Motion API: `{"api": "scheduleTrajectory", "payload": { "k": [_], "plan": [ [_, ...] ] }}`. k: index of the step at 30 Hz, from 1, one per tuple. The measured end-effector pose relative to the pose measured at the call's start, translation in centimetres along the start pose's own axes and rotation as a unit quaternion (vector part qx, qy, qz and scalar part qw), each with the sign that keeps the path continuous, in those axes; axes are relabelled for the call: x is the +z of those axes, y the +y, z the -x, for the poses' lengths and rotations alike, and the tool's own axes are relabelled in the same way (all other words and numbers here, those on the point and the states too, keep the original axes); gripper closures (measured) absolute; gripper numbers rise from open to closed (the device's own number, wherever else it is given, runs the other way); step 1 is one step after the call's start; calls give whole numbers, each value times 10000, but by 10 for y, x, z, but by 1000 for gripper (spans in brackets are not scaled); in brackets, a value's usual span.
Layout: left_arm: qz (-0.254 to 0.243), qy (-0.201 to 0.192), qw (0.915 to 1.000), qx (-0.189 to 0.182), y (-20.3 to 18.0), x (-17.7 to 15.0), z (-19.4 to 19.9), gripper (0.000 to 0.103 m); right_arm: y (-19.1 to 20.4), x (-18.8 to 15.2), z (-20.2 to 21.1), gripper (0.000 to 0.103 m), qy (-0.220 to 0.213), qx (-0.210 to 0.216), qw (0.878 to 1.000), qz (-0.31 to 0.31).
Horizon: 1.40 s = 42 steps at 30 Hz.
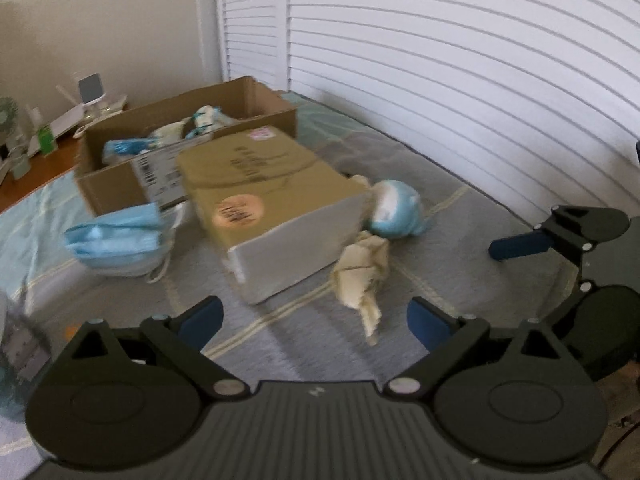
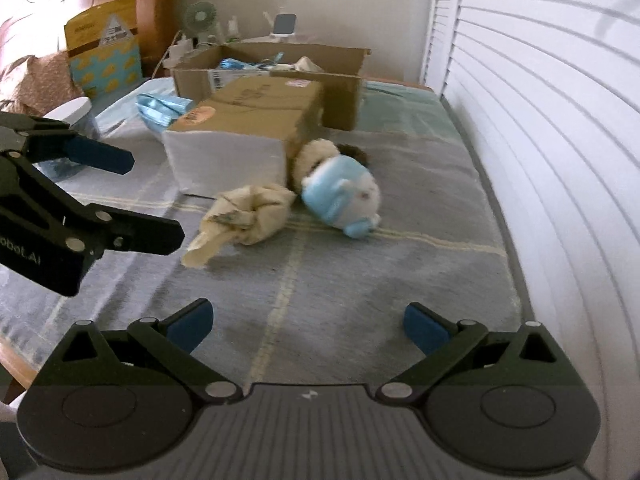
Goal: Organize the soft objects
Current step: 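Move the left tool down to the beige crumpled cloth beside the plush toy, then close the left tool on the beige crumpled cloth and lift it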
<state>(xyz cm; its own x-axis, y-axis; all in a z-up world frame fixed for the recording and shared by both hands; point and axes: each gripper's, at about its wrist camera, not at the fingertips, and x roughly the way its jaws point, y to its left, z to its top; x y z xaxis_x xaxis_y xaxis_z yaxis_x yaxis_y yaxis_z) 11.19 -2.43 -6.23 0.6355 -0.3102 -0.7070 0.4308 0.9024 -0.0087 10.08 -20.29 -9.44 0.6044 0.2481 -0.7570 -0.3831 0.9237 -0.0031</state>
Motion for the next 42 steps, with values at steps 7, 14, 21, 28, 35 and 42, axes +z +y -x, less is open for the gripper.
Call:
{"api": "scheduleTrajectory", "payload": {
  "k": [7,14,21,28,35,42],
  "plan": [
    [-274,32,9995,-121,-20,9,-16,36,-4,-10,3,0,-125,-42,9999,69],
    [-300,65,9995,-114,-26,12,-31,50,-4,-13,4,0,-156,-36,9998,76],
    [-271,66,9996,-84,-24,12,-37,62,-4,-14,6,0,-178,-58,9998,68],
    [-238,54,9996,-174,-22,12,-39,66,-3,-14,6,0,-153,-111,9998,24],
    [-220,36,9994,-274,-20,12,-39,73,-8,-5,14,0,-269,-359,9990,-69],
    [-271,-5,9991,-326,-15,11,-34,80,-10,13,22,0,-530,-571,9969,-51]
  ]
}}
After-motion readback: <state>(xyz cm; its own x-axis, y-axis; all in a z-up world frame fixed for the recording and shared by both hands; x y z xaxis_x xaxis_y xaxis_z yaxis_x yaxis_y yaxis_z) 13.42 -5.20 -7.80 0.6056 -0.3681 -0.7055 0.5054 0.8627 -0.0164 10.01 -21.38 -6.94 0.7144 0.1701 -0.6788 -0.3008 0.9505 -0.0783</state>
